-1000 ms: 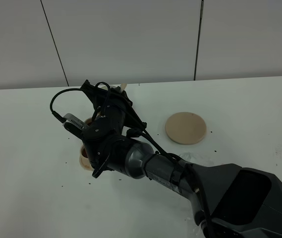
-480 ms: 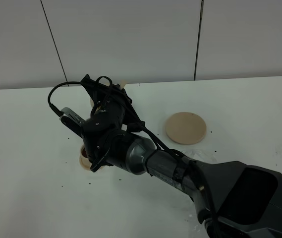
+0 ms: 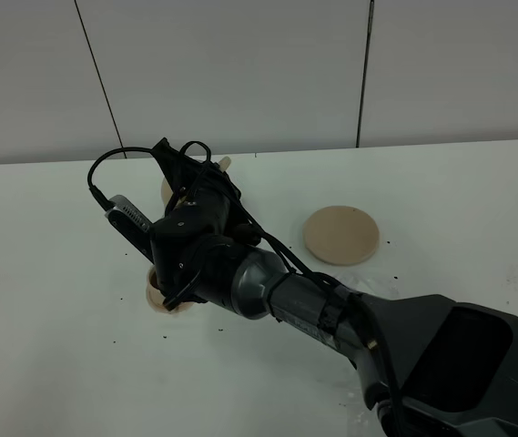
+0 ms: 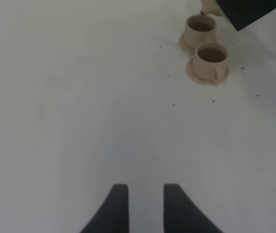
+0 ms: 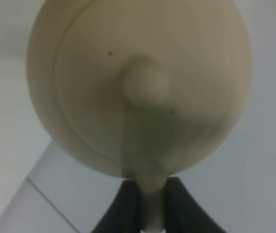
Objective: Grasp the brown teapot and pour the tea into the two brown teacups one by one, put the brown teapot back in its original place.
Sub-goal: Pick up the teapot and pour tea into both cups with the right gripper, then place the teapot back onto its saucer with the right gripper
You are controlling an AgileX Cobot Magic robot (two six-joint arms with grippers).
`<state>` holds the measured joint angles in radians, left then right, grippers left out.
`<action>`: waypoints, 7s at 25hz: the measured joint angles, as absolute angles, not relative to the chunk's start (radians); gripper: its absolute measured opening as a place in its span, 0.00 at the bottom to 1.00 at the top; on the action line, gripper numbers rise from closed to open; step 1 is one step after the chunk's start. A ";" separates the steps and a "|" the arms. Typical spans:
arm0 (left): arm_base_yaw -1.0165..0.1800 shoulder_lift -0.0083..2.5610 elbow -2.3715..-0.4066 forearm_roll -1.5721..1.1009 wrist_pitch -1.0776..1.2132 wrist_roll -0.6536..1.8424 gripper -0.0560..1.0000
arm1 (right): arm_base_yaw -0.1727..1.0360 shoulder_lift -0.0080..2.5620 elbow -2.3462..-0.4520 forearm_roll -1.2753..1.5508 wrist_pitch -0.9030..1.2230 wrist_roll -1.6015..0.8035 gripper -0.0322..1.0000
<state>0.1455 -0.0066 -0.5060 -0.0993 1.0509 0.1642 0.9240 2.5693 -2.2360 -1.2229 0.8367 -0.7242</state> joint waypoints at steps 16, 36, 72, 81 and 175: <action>0.145 -0.007 -0.506 -0.099 1.051 0.164 0.29 | 0.898 2.550 -2.345 -0.938 0.904 -0.739 0.12; 0.145 -0.007 -0.506 -0.099 1.051 0.164 0.29 | 0.792 2.550 -2.559 -0.367 1.192 -0.747 0.12; 0.145 -0.007 -0.506 -0.099 1.051 0.164 0.29 | 0.695 2.567 -2.568 -0.076 1.229 -0.257 0.12; 0.145 -0.007 -0.506 -0.099 1.051 0.164 0.29 | 0.695 2.584 -2.568 -0.070 1.233 -0.259 0.12; 0.145 -0.007 -0.506 -0.098 1.051 0.164 0.29 | 0.384 2.344 -2.085 0.081 1.182 -0.151 0.12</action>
